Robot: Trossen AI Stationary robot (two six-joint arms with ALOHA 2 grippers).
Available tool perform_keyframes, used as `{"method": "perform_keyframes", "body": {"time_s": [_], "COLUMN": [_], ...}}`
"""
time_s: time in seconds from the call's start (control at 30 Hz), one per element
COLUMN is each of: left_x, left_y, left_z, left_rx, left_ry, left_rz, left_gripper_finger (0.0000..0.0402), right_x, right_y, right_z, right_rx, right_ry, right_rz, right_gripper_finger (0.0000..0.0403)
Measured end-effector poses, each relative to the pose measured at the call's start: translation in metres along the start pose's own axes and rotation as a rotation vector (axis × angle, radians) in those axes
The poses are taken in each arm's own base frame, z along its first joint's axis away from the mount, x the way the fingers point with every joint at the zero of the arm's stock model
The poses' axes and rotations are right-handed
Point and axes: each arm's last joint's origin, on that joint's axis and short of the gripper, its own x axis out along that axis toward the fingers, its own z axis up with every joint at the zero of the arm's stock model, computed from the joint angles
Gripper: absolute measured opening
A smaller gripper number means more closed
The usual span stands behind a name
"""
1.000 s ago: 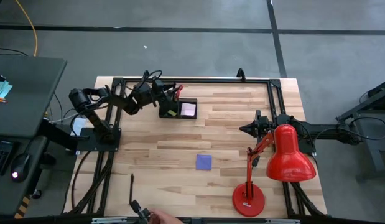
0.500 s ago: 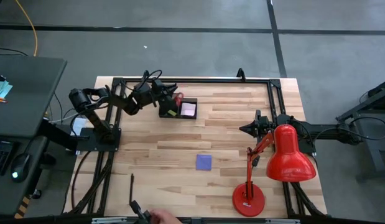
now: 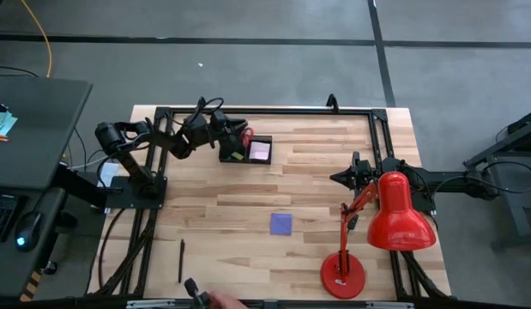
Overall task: Pick and place office supplies into organizer
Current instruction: Put the black pen into the black desk organizer, then put the blue sticky notes into the black desk organizer
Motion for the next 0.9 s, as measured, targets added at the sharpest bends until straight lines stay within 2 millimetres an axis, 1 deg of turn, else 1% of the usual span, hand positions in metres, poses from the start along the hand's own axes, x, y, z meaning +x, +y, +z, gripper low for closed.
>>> {"method": "perform_keyframes", "body": {"time_s": [0.17, 0.3, 0.4, 0.53, 0.7, 0.8, 0.9], "left_x": [-0.003, -0.011, -0.017, -0.024, -0.025, -0.025, -0.027], "left_y": [-0.001, -0.002, -0.005, -0.010, -0.017, -0.028, -0.043], "left_z": [-0.004, -0.009, -0.009, -0.007, -0.008, -0.012, -0.012], "left_rx": [0.021, 0.024, 0.036, 0.073, 0.023, 0.010, 0.068], "left_ry": [0.010, 0.003, -0.036, -0.092, -0.056, -0.008, 0.007], "left_rz": [-0.028, -0.048, -0.087, -0.216, -0.414, -0.493, -0.553], "left_gripper_finger": [0.0096, 0.0096, 0.0094, 0.0100, 0.0107, 0.0108, 0.0108], "right_x": [0.000, 0.000, 0.000, 0.000, 0.000, 0.000, 0.000], "right_y": [0.000, 0.000, 0.000, 0.000, 0.000, 0.000, 0.000], "right_z": [0.000, 0.000, 0.000, 0.000, 0.000, 0.000, 0.000], "right_rx": [0.000, 0.000, 0.000, 0.000, 0.000, 0.000, 0.000], "right_ry": [0.000, 0.000, 0.000, 0.000, 0.000, 0.000, 0.000], "right_rz": [0.000, 0.000, 0.000, 0.000, 0.000, 0.000, 0.000], "right_gripper_finger": [0.0000, 0.0000, 0.0000, 0.0000, 0.0000, 0.0000, 0.0000]}}
